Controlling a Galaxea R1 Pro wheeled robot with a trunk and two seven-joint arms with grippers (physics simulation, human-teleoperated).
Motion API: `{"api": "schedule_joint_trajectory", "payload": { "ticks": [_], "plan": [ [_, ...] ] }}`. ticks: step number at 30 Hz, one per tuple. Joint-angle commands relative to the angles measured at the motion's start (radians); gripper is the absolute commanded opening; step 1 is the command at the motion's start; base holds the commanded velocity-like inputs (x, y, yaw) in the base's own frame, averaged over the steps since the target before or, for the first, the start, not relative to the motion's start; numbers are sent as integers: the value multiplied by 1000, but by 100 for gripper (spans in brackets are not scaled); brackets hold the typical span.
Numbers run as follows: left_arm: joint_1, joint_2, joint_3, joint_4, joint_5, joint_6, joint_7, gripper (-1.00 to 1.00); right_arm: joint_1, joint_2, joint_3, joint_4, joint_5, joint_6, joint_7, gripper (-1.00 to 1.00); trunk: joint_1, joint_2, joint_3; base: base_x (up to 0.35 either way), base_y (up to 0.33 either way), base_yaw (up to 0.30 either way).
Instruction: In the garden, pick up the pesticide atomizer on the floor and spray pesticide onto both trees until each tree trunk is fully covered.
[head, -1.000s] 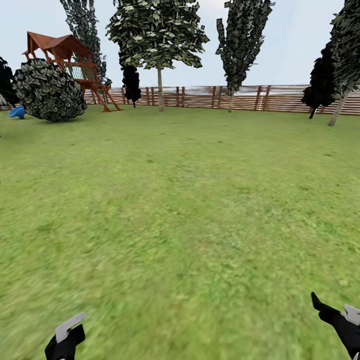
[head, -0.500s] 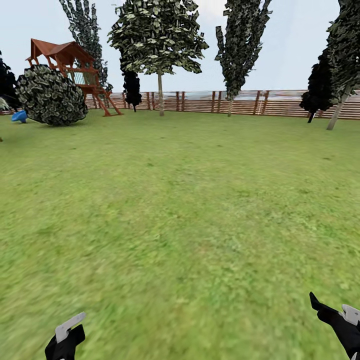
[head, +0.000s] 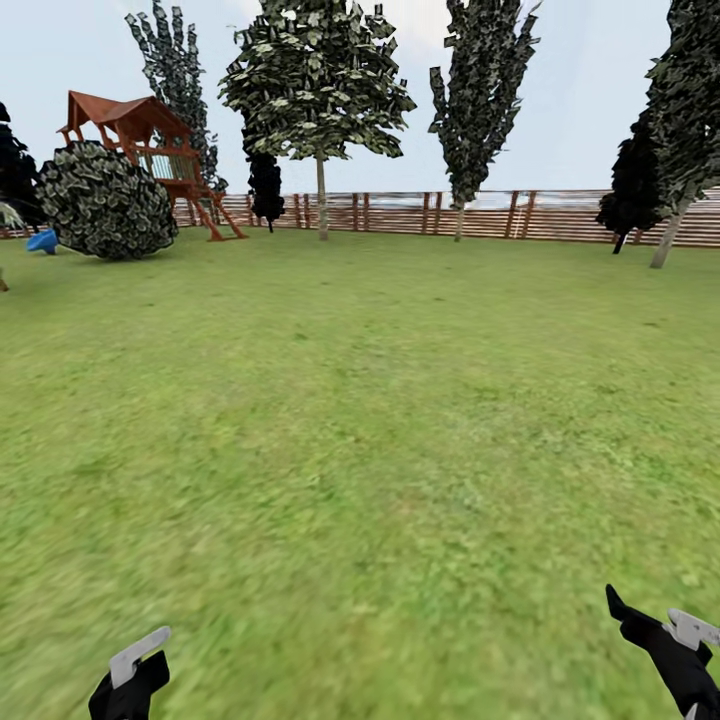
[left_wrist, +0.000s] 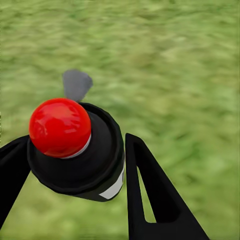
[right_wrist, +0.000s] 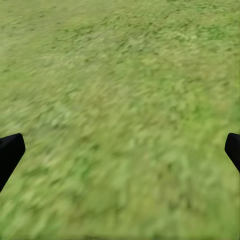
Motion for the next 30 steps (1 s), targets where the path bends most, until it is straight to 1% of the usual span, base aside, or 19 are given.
{"api": "schedule_joint_trajectory", "payload": {
  "ticks": [1, 7, 10, 24, 30],
  "plan": [
    [1, 0, -1, 0, -1, 0, 0, -100, 0, 0, 0, 0, 0, 0, 0, 100, 0, 0, 2, 0, 0, 0],
    [3, 0, -1, 0, -1, 0, 0, -100, 0, 1, 0, 0, 0, 0, 0, 100, 0, 0, 8, 0, 0, 0],
    [3, 0, -1, 0, -1, 0, 0, -100, 0, 1, 0, 0, 0, 0, -1, 100, 0, 0, 8, 0, 0, 116],
    [3, 0, -1, 0, -1, 0, 0, -100, 0, 2, 0, 0, 0, 0, -1, 100, 0, 0, 13, 0, 0, 254],
    [3, 0, -1, 0, -1, 0, 0, -100, 0, 2, 0, 0, 0, 0, -1, 100, 0, 0, 21, 0, 0, 185]
  ]
}}
